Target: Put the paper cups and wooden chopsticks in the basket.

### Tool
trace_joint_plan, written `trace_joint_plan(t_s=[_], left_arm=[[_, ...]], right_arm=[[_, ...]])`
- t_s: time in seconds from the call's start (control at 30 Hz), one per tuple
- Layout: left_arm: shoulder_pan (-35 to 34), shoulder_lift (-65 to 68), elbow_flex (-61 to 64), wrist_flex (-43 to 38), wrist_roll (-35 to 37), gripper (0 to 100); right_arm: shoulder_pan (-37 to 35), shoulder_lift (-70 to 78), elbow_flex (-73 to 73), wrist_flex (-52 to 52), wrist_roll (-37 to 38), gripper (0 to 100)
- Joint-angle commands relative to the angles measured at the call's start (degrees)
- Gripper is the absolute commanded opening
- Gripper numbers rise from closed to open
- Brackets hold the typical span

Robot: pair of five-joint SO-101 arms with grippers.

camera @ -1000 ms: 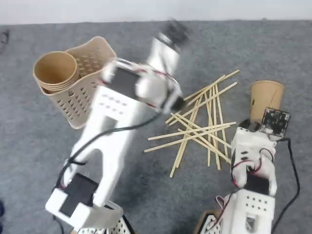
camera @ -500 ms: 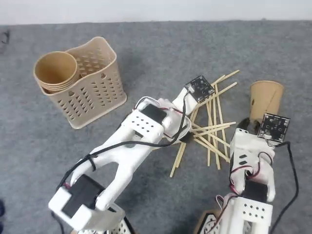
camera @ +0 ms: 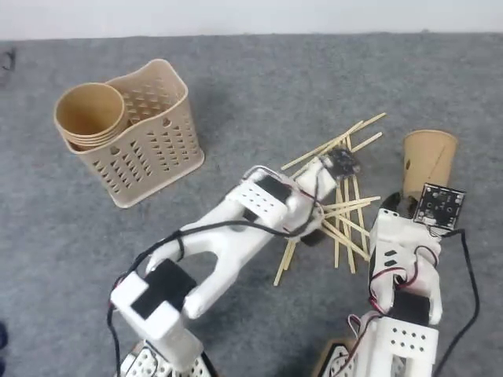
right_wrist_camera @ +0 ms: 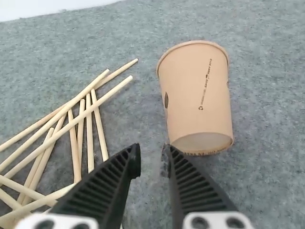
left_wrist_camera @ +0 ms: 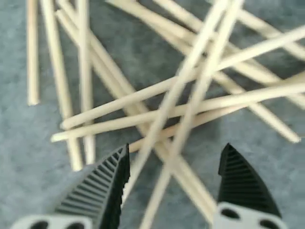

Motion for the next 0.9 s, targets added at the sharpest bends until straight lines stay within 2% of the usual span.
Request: trace_joint_plan(t_s=[0.0,0.47,0.73,0.87], left_arm=[[0.9,1.1,-3.2,-1.6,-0.3,29],[0.7,11.4,-17.0,9.5,-0.5,18],[1.1,11.9,-18.1,9.5,-0.5,12],[1.6,11.9,-19.6,10.0,-1.4,4]], right_arm=[[-0.5,-0.7,-0.7,-1.4,-0.2,9.0],[-0.5,-0.8,-0.7,-1.0,-0.2,9.0],[-1.1,-0.9,-0.6,-1.1,-0.2,9.0],[-2.3,-1.3,-0.4,-1.0,2.0,9.0]])
